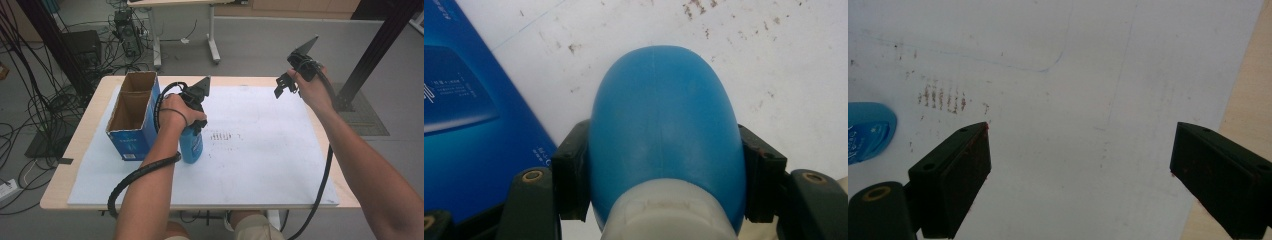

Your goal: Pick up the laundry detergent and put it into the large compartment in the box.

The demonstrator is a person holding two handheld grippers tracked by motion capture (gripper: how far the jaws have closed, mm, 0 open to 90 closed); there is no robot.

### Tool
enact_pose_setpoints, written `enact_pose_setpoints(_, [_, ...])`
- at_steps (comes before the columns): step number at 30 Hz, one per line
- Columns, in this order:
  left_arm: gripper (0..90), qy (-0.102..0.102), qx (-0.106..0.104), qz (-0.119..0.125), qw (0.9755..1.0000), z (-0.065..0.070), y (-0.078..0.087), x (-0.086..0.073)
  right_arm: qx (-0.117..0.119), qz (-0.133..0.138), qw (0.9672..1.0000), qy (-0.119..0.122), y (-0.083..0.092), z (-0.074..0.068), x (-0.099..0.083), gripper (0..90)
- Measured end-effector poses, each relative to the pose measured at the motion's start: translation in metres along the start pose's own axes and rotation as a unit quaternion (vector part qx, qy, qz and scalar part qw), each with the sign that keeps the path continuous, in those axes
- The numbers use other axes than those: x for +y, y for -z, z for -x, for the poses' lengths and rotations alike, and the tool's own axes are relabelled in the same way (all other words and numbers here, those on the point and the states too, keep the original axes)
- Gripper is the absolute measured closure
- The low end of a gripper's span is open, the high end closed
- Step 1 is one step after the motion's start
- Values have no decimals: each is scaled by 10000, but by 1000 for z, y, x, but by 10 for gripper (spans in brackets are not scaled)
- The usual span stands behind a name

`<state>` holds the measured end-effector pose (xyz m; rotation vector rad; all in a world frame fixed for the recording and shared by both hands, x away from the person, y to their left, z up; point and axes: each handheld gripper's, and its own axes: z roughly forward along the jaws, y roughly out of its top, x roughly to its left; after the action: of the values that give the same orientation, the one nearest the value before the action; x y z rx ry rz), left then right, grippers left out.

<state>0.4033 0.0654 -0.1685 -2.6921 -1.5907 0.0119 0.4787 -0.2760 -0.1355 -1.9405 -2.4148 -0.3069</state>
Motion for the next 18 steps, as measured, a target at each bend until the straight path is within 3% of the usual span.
enact_pose_setpoints(18, [374, 32, -10, 9, 10000, -1, 0, -1, 69, -5, 10000, 15, 0, 2, -1, 94])
